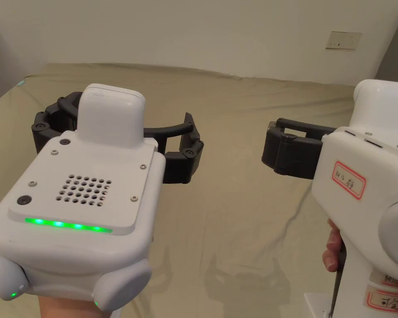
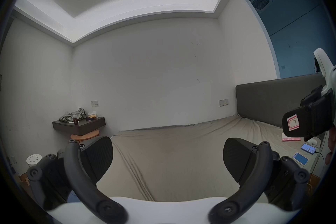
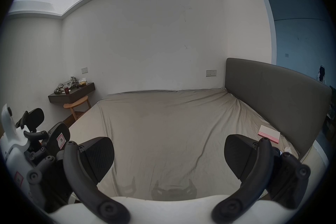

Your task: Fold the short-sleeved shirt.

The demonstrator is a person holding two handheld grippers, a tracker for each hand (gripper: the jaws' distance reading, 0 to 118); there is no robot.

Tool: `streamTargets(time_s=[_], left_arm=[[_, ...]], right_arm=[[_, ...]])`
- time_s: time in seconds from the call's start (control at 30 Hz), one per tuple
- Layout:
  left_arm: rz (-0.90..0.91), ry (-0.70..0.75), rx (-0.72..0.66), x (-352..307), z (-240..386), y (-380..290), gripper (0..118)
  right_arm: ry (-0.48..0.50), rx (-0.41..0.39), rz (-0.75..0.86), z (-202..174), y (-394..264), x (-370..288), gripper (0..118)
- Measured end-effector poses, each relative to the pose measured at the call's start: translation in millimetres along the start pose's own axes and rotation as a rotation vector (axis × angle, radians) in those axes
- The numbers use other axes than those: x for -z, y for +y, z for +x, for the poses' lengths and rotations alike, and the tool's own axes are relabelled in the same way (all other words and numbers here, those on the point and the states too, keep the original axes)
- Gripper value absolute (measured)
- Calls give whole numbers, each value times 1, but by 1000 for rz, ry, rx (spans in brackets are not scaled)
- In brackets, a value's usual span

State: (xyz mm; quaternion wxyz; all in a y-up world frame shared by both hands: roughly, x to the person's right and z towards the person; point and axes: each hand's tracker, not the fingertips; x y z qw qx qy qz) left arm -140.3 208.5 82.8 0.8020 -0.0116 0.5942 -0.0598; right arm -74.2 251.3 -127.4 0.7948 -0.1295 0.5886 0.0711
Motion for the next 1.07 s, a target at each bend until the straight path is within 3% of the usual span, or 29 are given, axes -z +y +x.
streamTargets(time_s=[0.2, 0.47, 0.53, 0.6, 0.67, 0.7, 0.83, 1.07], left_arm=[[-3, 4, 7, 0, 0, 0, 117], [-5, 8, 13, 0, 1, -1, 117], [-1, 11, 19, 0, 2, -1, 117], [2, 10, 19, 0, 2, -1, 117], [3, 11, 18, 0, 3, -1, 117], [2, 12, 17, 0, 3, -2, 117], [4, 18, 12, -1, 3, -2, 117], [18, 24, 32, -1, 4, -3, 117]], right_arm=[[-5, -19, 11, -1, -5, 2, 118], [26, 28, -6, 8, -6, 5, 118], [-24, -28, 40, 6, -9, 6, 118], [-95, -149, 129, -2, -19, 6, 118], [-91, -281, 227, -2, -32, 6, 118], [-104, -291, 197, -8, -33, 6, 118], [-68, -168, 194, -3, -40, 11, 118], [-70, -199, 234, -1, -42, 11, 118]])
